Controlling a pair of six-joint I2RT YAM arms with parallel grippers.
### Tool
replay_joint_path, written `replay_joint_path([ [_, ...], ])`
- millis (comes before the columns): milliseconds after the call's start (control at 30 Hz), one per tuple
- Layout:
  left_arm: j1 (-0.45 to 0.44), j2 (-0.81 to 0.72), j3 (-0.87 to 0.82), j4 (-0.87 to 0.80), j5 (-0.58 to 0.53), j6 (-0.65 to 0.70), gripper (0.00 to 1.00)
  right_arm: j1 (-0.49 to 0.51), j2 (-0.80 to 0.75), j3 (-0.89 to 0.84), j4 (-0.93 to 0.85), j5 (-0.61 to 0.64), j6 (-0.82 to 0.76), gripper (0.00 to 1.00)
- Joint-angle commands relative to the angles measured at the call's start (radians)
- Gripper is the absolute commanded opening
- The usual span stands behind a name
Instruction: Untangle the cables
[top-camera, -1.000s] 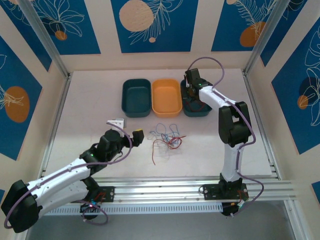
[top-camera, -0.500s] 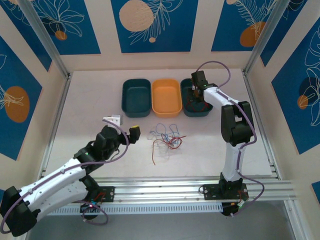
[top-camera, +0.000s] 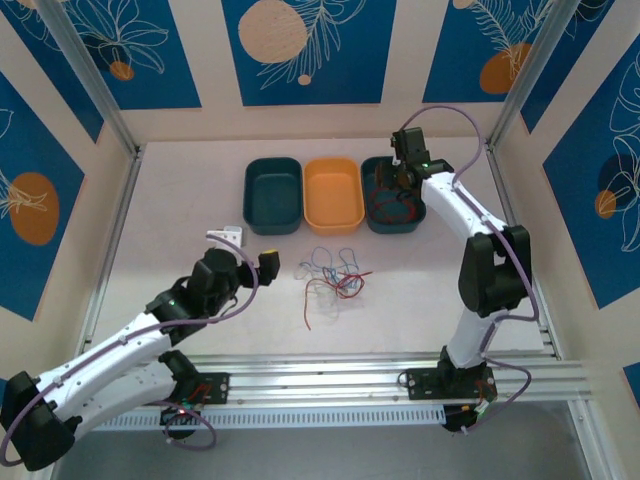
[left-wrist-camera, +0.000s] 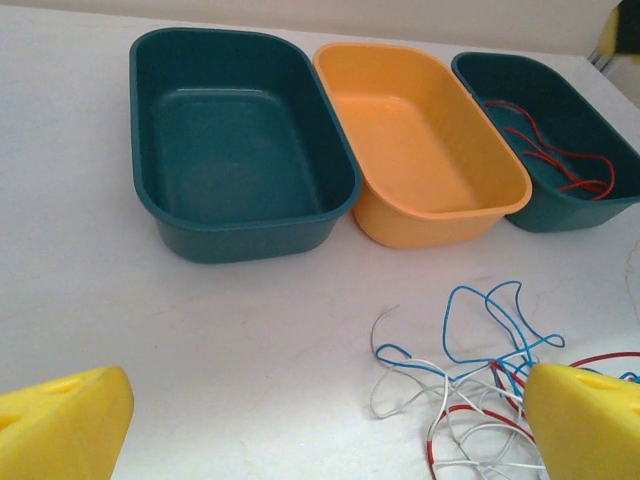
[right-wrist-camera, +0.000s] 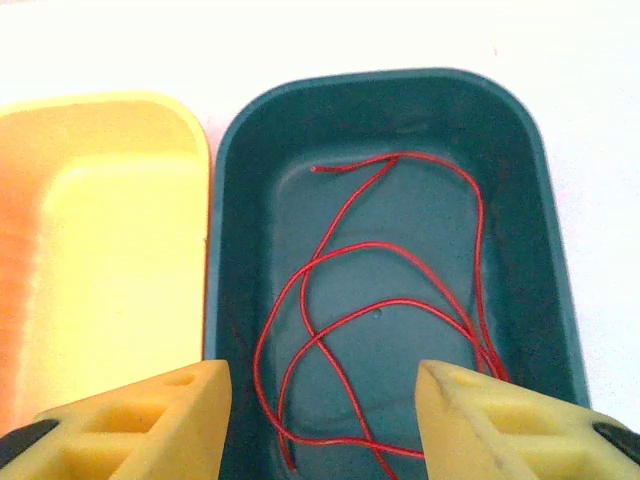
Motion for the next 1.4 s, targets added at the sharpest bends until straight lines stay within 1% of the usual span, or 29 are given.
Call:
replay_joint_path([
  [0,0.005,0.009,0.037,-0.017,-0.011,0.009,1.00,0.006,-0.062,-0.014,-0.089,-0.022,0.052,0.52],
  [167,0.005,0.039,0.034,0.004,0.009,-0.023,1.00,0.046,-0.184,-0.077,-0.168,-0.117,0.150,0.52],
  [267,0.007,0.084,0.041,0.030,0.039,-0.038,1.00,0.085,-0.257,-0.135,-0.242,-0.144,0.250,0.51],
  [367,0.006,0.146,0.057,0.059,0.077,-0.043,1.00,0.118,-0.333,-0.233,-0.276,-0.181,0.357,0.51],
  [500,0.005,0.235,0.083,0.121,0.136,-0.029,1.00,0.133,-0.413,-0.376,-0.278,-0.262,0.488,0.51],
  [600,0.005,0.304,0.104,0.166,0.175,-0.024,1.00,0.140,-0.453,-0.450,-0.286,-0.268,0.558,0.52],
  [700,0.004,0.379,0.119,0.210,0.193,-0.035,1.00,0.140,-0.458,-0.498,-0.275,-0.305,0.609,0.53],
  [1000,0.000,0.589,0.210,0.235,0.212,-0.058,1.00,0.169,-0.363,-0.553,-0.205,-0.383,0.676,0.54],
  [1233,-0.016,0.696,0.257,0.231,0.244,-0.054,1.00,0.185,-0.345,-0.576,-0.206,-0.387,0.693,0.54],
  [1367,-0.025,0.752,0.281,0.221,0.265,-0.047,1.00,0.189,-0.345,-0.616,-0.165,-0.413,0.716,0.52],
])
